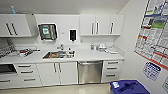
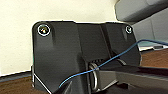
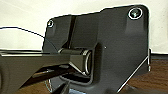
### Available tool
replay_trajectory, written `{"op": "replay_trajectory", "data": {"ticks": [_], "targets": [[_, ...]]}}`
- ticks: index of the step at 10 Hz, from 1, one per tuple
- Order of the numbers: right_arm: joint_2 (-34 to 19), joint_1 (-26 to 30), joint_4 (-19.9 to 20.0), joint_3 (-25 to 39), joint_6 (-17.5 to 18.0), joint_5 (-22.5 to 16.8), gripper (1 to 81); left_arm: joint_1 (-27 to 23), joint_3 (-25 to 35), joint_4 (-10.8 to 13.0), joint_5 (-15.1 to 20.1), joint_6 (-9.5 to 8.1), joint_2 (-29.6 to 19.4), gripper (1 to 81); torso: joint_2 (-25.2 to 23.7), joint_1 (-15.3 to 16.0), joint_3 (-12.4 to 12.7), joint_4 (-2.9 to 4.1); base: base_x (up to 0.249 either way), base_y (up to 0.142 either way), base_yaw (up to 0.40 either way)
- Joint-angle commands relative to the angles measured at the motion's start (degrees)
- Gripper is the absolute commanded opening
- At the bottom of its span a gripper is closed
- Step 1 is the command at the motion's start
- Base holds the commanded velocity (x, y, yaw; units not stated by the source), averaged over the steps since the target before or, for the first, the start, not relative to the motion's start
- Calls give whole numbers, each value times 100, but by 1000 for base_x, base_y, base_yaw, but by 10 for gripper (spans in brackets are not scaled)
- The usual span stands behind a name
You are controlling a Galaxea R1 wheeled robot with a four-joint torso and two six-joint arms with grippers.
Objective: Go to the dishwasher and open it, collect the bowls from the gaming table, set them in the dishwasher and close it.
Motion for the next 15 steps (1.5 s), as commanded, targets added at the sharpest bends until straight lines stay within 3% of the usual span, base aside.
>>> {"op": "replay_trajectory", "data": {"ticks": [1, 6, 15], "targets": [[-116, 268, -41, 70, -24, -333, 811, -275, 42, -11, 301, 46, -78, 811, 0, 0, 0, 0, 94, 0, 0], [-81, 268, -41, 44, -24, -333, 811, -275, 42, -11, 301, 46, -78, 811, 0, -2, 0, 0, 95, 0, 0], [-54, 268, -41, -9, -24, -333, 811, -284, 42, -3, 301, 55, -78, 811, 0, -5, 0, 0, 94, 66, 0]]}}
